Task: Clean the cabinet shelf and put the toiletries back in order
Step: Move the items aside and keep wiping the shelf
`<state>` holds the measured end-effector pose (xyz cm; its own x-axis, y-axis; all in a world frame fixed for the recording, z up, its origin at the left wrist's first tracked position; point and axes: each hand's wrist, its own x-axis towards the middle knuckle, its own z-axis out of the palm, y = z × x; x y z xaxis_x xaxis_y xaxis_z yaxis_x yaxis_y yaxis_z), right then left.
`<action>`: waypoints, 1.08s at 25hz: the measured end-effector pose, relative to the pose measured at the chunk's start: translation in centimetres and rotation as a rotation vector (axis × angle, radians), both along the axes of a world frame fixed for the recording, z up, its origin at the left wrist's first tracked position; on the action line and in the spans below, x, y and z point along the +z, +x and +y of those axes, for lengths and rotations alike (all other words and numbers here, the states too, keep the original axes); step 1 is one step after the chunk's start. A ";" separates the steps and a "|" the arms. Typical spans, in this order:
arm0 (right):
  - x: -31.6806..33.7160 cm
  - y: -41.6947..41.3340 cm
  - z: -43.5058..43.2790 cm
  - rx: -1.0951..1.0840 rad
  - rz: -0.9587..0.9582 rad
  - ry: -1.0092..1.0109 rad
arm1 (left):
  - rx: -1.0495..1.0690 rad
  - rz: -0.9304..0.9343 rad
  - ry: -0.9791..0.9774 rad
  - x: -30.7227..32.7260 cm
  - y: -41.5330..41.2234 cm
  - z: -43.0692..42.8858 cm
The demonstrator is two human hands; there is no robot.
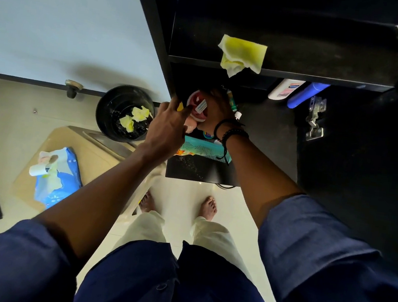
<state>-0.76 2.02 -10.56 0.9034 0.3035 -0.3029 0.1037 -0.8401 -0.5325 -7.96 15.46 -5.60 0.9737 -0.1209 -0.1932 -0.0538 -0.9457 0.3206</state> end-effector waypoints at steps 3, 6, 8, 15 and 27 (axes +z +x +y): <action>0.9 -0.6 -1.5 -0.159 -0.035 0.087 | -0.019 0.008 0.021 -0.1 0.0 0.0; 1.5 -1.9 -4.6 -0.422 -0.143 0.107 | -0.023 0.014 0.016 0.0 0.0 -0.2; 1.4 -2.8 -7.5 -0.536 -0.238 0.049 | -0.028 0.024 0.017 0.0 0.1 -0.3; -0.4 -5.0 -15.0 -0.532 -0.103 -0.283 | -0.057 0.018 0.021 -0.2 0.4 -0.5; 0.0 -6.5 -13.2 -0.415 -0.281 -0.450 | -0.077 0.040 0.047 -0.3 1.1 -0.3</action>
<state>-7.25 -11.21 -10.59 0.9808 -0.1869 -0.0553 -0.1924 -0.9738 -0.1209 -6.88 15.17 -5.89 0.9532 -0.1846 -0.2393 -0.1144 -0.9533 0.2795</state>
